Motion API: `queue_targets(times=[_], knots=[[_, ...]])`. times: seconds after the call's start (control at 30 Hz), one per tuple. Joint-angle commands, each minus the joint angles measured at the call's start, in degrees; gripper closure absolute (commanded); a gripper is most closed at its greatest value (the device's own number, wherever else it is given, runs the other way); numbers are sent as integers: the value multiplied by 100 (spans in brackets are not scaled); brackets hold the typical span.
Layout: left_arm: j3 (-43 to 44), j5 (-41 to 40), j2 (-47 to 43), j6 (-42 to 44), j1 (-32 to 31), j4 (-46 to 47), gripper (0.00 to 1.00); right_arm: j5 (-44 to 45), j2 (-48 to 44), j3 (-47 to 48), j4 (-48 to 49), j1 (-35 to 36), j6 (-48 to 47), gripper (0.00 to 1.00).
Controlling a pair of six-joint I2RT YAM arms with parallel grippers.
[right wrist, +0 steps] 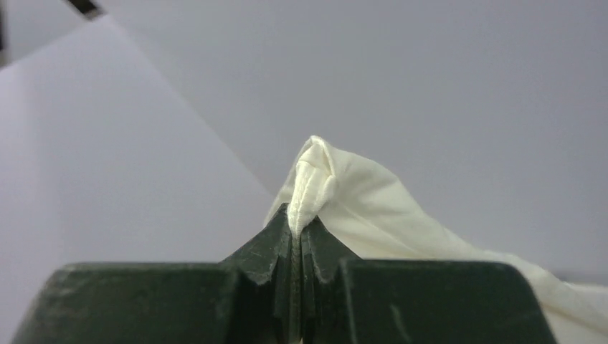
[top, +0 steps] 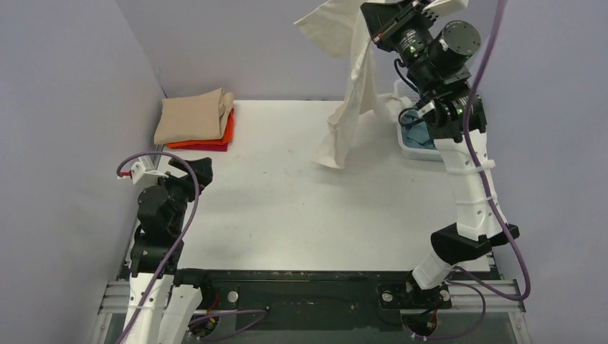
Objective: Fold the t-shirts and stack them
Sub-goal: Move the tshirt to the center of the board
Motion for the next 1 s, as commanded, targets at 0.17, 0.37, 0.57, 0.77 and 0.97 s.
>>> queue_targets(times=[0.17,0.37,0.57,0.77,0.97], knots=[[521,114,-446,-177,25,-762,2,-233,-126,798,876,1388,11,100],[774,-174,-627,-138,25,-1264,2,-97,337,885,1244,1636,366,100],[728,-275,-691,-68,26,-1481,2,491,-615,-1091,509,1458,180,100],[369,52,-376,-160,33,-1416,2,2324,-1914,-4314,-537,-18,255,100],[87,635,274,-232,25,-929,2,3144,-1190,-4810,-1460,-1196,-208,100]])
